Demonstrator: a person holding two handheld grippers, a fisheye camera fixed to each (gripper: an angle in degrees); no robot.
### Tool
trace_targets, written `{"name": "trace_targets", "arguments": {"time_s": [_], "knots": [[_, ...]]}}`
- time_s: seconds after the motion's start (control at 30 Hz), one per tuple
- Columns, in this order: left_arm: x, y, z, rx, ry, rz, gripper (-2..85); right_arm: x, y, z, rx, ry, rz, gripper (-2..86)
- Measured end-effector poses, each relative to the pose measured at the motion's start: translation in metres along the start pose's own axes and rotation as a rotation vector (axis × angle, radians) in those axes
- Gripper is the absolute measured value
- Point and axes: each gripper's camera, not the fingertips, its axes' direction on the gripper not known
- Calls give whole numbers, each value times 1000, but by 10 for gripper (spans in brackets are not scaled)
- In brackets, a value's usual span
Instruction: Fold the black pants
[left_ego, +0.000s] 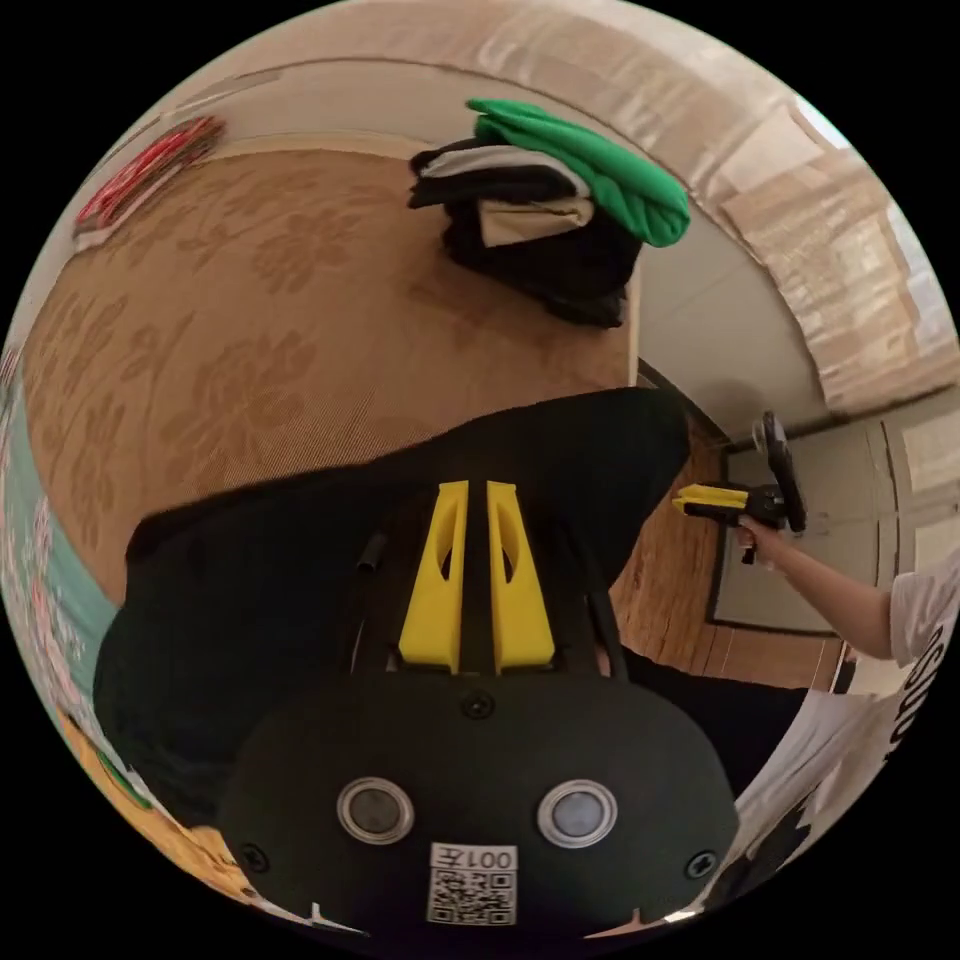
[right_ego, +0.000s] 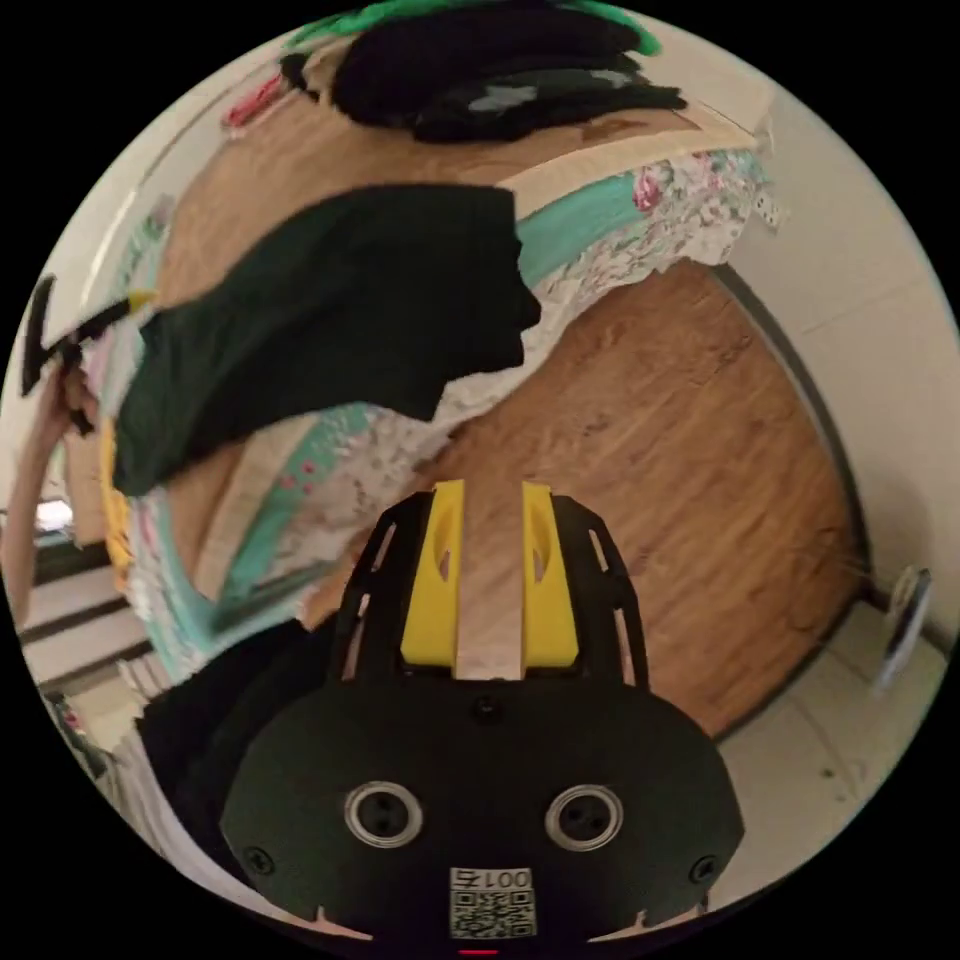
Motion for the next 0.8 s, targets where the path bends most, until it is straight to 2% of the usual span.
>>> {"name": "trace_targets", "arguments": {"time_s": [0.03,0.07,0.17,0.23,0.33,0.37,0.4,0.47,0.53,0.6,0.7,0.8], "knots": [[0,-25,21,-15,38,87,25,28,-7,1,72,-203,94,84],[0,-38,32,-27,56,129,33,52,-14,8,109,-322,173,86],[6,-99,94,-144,151,330,75,86,-24,20,201,-304,237,92],[15,-139,146,-264,280,476,110,107,-26,25,261,-376,280,101],[36,-168,210,-467,474,651,102,139,-23,34,354,-510,293,109],[41,-171,221,-513,487,673,91,150,-22,37,373,-531,283,108],[50,-173,241,-577,432,709,69,155,-23,37,378,-539,272,108],[63,-167,251,-559,289,814,43,173,-27,34,387,-503,234,106],[77,-143,243,-419,95,970,31,186,-34,29,373,-450,194,107],[84,-119,235,-308,-7,1055,21,197,-42,19,368,-395,136,112],[88,-90,232,-222,-112,1080,11,211,-64,-1,337,-310,2,119],[85,-80,241,-205,-182,999,8,224,-94,-14,304,-282,-136,118]]}}
